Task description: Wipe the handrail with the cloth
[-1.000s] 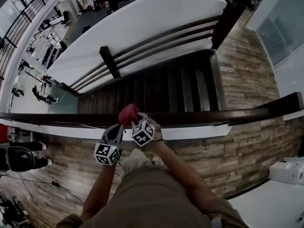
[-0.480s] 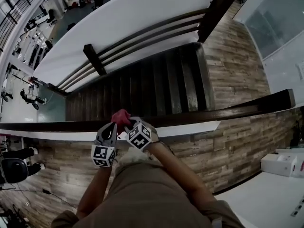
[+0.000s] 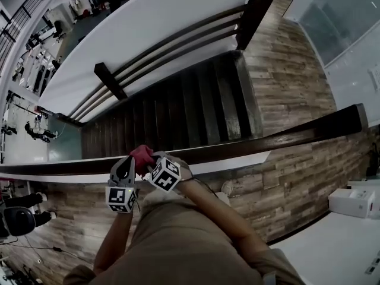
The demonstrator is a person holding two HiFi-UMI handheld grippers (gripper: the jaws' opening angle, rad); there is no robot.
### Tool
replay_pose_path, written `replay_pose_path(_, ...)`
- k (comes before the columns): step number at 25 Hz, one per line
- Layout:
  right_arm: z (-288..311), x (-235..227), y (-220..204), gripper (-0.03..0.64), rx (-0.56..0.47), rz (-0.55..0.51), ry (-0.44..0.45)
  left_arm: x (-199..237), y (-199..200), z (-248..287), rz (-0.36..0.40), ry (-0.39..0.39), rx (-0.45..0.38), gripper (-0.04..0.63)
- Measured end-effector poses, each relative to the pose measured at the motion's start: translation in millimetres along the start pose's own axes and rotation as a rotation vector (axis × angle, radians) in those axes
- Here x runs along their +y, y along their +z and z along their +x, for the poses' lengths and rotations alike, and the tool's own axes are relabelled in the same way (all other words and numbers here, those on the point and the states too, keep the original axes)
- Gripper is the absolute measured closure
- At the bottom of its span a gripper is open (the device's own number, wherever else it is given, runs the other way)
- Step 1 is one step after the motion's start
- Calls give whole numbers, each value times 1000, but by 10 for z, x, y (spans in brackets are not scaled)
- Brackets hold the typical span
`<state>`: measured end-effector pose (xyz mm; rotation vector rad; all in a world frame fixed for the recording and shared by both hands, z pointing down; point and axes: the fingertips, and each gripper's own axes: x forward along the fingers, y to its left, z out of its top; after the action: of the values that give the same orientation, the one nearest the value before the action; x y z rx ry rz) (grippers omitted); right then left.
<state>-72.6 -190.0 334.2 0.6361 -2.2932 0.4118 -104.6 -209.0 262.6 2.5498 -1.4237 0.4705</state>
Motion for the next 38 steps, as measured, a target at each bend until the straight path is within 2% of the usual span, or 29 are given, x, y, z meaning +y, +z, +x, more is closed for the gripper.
replay_pose_path(6, -790, -514, -743, 541, 0, -54, 6, -1042, 101, 520, 26, 54, 41, 578)
replay_pose_path(14, -2256, -1710, -2075, 541, 3, 89, -73, -2992, 474, 1328, 45, 35, 75, 578)
replay_pose_path(19, -3177, -2437, -2865, 541, -2, 145, -148, -4138, 665, 1831, 37, -5, 53, 578)
replay_pose_path(26, -4180, -3370, -3771, 541, 9, 254, -276, -5492, 870, 2460, 20, -145, 41, 578)
replay_pose_path(30, -4760, -3836, -4248, 541, 6, 317, -365, -6125, 1005, 2806, 56, -246, 58, 578)
replay_pose_path(34, -5340, -4335, -4749, 541, 33, 381, -499, -6614, 1177, 3082, 101, -325, 54, 578)
replay_pose_path(38, -5853, -4763, -5202, 541, 58, 458, -651, -6914, 1253, 3171, 127, -379, 51, 578)
